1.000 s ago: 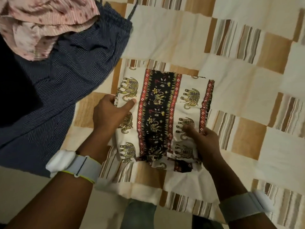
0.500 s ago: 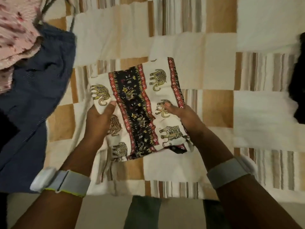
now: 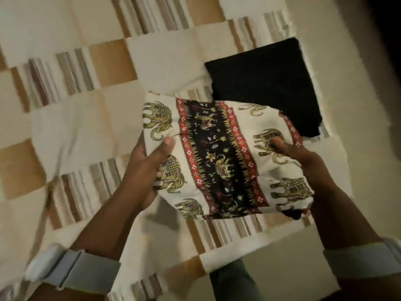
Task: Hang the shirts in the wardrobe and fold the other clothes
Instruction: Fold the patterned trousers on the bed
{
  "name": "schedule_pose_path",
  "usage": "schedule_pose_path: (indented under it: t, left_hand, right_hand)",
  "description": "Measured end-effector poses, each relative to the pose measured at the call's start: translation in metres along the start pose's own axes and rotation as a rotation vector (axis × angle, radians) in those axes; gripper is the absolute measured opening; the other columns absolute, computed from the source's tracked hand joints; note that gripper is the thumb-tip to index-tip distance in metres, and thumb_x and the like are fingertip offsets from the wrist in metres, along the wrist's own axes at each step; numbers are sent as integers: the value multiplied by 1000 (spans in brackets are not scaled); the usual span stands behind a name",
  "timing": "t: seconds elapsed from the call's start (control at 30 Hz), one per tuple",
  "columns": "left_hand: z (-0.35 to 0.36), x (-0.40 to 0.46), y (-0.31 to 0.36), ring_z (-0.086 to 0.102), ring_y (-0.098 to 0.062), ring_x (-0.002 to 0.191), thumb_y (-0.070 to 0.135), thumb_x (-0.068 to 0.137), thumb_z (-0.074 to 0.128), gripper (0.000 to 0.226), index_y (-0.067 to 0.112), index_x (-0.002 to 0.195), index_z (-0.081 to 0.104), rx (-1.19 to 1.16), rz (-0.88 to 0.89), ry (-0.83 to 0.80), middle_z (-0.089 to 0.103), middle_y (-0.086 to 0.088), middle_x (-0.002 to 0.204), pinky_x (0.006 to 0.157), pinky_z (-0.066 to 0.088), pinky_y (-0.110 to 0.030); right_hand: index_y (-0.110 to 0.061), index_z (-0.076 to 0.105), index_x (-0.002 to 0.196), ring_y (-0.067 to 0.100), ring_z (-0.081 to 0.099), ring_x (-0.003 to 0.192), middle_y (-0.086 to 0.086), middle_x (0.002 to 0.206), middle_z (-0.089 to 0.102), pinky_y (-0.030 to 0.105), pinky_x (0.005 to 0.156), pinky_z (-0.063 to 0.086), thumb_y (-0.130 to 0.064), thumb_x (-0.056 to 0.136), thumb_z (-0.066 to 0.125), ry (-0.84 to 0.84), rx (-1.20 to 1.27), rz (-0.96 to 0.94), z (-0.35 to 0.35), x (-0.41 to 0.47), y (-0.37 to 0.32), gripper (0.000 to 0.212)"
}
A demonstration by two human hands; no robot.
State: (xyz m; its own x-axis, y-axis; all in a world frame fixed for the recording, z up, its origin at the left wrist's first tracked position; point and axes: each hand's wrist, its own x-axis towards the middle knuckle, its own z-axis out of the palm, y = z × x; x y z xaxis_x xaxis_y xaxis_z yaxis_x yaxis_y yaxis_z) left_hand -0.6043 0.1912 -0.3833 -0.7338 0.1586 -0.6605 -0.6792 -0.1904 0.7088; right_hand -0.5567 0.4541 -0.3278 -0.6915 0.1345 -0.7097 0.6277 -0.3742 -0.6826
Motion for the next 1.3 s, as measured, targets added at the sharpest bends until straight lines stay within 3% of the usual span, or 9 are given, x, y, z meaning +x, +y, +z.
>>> schedule_pose_path:
  t: [0.1,0.27,0.47,0.63,0.8,0.97,1.07,1.2,1.3]
  left_hand:
    - [63,25,23,65,-4,49,9,103,55,40,5,142,50,-1,61,-76,73,4,73,41,49,-18]
    - [133,69,53,57,3,40,8,106,48,44,6,150,42,-40,148,-122,63,10,56,38,46,-13]
    - [155,134,21,73,-32,112,25,99,69,49,18,143,49,97,59,-43,70,-12,131,84,61,-57]
    - [155,153,-11,72,-20,114,16,83,87,78,21,146,42,324,106,66,70,1,130,95,59,-52]
    - [154,147,-23,70,-21,116,-6,83,79,79,18,149,41,282,167,139,69,-4,131,98,57,-55]
    - [148,126,-41,65,-3,117,0,83,82,89,25,154,35,371,245,154,63,8,136,96,56,-26]
    - [124,113,-49,67,1,105,5,85,83,85,27,152,37,461,261,153,62,3,131,89,57,-27]
    - [49,80,-64,58,-15,108,10,88,78,61,21,143,52,712,324,291,57,-3,130,95,53,-35]
    - [-52,40,-74,52,-27,122,15,84,66,53,19,136,58,1050,458,372,57,-4,133,104,44,-49]
  right_hand:
    - [-14,82,64,15,76,66,4,74,78,23,56,59,-8,104,44,27,8,-129,-44,15,-46,55]
    - [1,68,130,37,71,112,21,126,71,43,93,59,-22,99,55,-29,153,-181,-106,66,-100,40]
    - [-3,59,142,40,60,129,21,139,62,59,116,41,-35,102,56,-20,85,-42,-147,146,-98,51]
    - [-10,64,125,28,74,100,7,112,75,40,90,61,-38,103,56,-88,84,191,-189,176,-61,36]
    - [-10,65,132,35,74,105,14,117,76,43,85,63,0,83,77,217,-74,-11,-200,173,-50,51]
    - [-8,68,126,14,72,73,12,98,76,25,62,58,-2,82,78,601,-159,-167,-195,164,-46,46]
    - [-16,73,116,-4,66,73,-4,95,72,31,79,61,-15,80,65,857,-441,-384,-163,156,-50,37]
    - [-16,70,110,6,61,94,-6,108,68,29,88,52,-14,87,58,670,-765,-767,-65,135,-32,26]
    - [-9,70,109,12,57,103,-4,110,61,25,94,47,-4,90,59,232,-935,-911,39,128,32,22]
